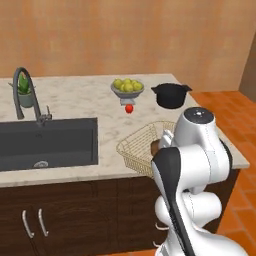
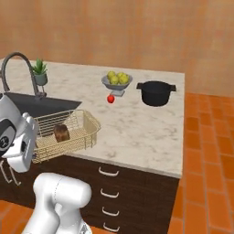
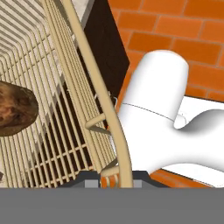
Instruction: Open the cabinet, pick up the bread from the cabinet and place it in the basket. Then move the basket to the dining counter.
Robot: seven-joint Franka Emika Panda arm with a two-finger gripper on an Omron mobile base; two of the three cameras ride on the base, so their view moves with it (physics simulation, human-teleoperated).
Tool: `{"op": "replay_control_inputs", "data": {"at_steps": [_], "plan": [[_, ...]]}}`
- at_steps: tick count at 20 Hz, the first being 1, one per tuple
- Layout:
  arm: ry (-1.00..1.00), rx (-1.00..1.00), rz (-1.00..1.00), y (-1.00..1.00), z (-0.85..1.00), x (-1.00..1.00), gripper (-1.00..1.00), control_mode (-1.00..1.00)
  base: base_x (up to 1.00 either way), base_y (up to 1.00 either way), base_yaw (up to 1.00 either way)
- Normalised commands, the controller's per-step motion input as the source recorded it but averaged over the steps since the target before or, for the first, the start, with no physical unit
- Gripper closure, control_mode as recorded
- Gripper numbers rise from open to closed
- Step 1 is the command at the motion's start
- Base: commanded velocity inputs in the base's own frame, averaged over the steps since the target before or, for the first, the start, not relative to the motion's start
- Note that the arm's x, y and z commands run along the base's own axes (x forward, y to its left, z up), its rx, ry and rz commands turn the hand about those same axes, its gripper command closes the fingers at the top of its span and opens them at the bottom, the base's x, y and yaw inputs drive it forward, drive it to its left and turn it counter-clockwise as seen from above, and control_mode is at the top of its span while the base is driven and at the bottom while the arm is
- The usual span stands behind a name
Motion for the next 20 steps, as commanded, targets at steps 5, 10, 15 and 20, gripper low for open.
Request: {"op": "replay_control_inputs", "data": {"at_steps": [5,10,15,20], "plan": [[0.00,0.00,0.00,0.00,0.00,0.00,1.00,1.00,0.57,0.05,-0.19],[0.00,0.00,0.00,0.00,0.00,0.00,1.00,1.00,0.51,0.07,-0.17],[-0.01,0.00,-0.01,0.01,0.00,0.37,1.00,-1.00,0.22,0.00,-0.05],[0.04,0.02,0.13,-0.28,-0.14,0.66,1.00,-1.00,0.00,0.00,0.00]]}}
